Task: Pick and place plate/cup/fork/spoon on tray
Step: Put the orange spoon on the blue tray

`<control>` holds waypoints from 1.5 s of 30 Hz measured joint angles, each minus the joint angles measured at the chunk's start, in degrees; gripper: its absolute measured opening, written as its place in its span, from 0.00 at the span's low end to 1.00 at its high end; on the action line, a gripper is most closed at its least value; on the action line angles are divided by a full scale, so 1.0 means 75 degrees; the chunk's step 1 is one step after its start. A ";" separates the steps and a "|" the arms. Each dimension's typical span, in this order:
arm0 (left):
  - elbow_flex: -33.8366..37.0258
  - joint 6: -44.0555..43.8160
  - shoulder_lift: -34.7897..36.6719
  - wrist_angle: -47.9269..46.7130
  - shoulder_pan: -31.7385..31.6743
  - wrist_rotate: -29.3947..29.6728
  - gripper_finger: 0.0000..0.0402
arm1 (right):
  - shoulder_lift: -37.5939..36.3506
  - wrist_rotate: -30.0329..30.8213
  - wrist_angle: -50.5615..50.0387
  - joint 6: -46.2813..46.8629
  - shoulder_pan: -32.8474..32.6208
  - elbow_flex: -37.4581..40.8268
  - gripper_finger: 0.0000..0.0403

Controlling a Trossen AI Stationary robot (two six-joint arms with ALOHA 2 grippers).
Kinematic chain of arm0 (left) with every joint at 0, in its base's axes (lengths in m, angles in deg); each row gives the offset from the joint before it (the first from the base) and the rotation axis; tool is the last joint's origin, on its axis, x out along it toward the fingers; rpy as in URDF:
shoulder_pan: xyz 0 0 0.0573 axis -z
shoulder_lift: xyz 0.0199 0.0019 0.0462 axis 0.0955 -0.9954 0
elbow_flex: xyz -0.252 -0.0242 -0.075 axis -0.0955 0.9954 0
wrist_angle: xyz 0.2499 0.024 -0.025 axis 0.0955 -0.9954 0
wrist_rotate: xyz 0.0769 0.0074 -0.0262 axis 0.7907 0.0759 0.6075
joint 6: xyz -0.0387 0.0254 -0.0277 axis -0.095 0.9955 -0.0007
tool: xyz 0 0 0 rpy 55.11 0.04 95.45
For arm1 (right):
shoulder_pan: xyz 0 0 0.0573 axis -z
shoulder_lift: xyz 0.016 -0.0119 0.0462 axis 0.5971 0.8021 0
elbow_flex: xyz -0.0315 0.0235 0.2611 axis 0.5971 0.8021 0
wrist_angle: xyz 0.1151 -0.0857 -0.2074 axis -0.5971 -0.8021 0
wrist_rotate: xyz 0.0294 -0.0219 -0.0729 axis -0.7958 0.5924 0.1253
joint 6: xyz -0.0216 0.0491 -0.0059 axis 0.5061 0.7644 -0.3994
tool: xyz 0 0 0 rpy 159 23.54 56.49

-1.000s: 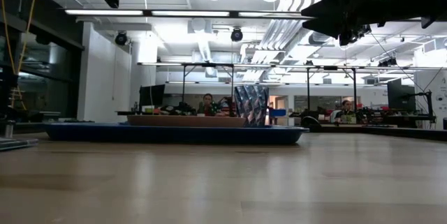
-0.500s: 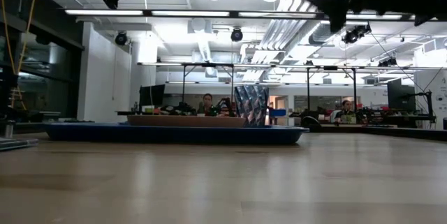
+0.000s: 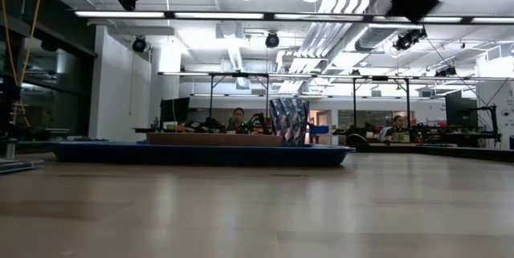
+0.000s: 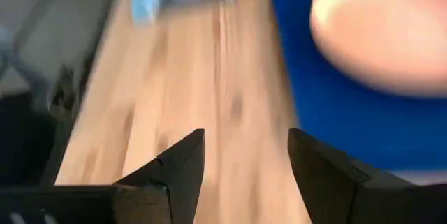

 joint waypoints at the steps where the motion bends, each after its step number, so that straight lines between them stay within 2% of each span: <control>1: 0.0000 0.0000 0.0000 -0.0001 0.0000 0.0000 0.29 | 0.0279 -0.0088 -0.0616 0.0550 -0.0166 -0.0244 0.49; 6: 0.0000 0.0000 0.0000 -0.0086 0.0000 0.0000 0.29 | 0.1570 -0.1001 -0.2117 0.2743 -0.0893 -0.0870 0.49; 10: 0.0000 0.0000 -0.0002 -0.0157 0.0000 0.0000 0.29 | 0.2437 -0.2028 -0.2121 0.3165 -0.1266 -0.0911 0.49; 13: 0.0000 0.0000 0.0000 -0.0180 0.0000 0.0000 0.29 | 0.3045 -0.2435 -0.2103 0.2965 -0.1387 -0.0908 0.49; 19: 0.0000 0.0000 0.0000 -0.0189 0.0000 0.0000 0.29 | 0.3987 -0.2492 -0.1645 0.2114 -0.1377 -0.0905 0.49; 25: 0.0000 0.0000 0.0000 -0.0196 0.0000 0.0000 0.29 | 0.4623 -0.2880 -0.1603 0.1488 -0.1383 -0.0902 0.49; 36: 0.0000 -0.0002 -0.0002 -0.0216 0.0000 0.0000 0.29 | 0.4848 -0.2526 -0.1567 0.0566 -0.1383 -0.1020 0.49; 40: 0.0000 -0.0003 0.0000 -0.0216 0.0000 0.0000 0.29 | 0.4912 -0.2433 -0.1939 0.0292 -0.1383 -0.1339 0.49; 45: 0.0000 -0.0003 0.0000 -0.0219 0.0000 0.0000 0.29 | 0.4898 -0.1917 -0.2461 -0.0087 -0.1380 -0.1878 0.49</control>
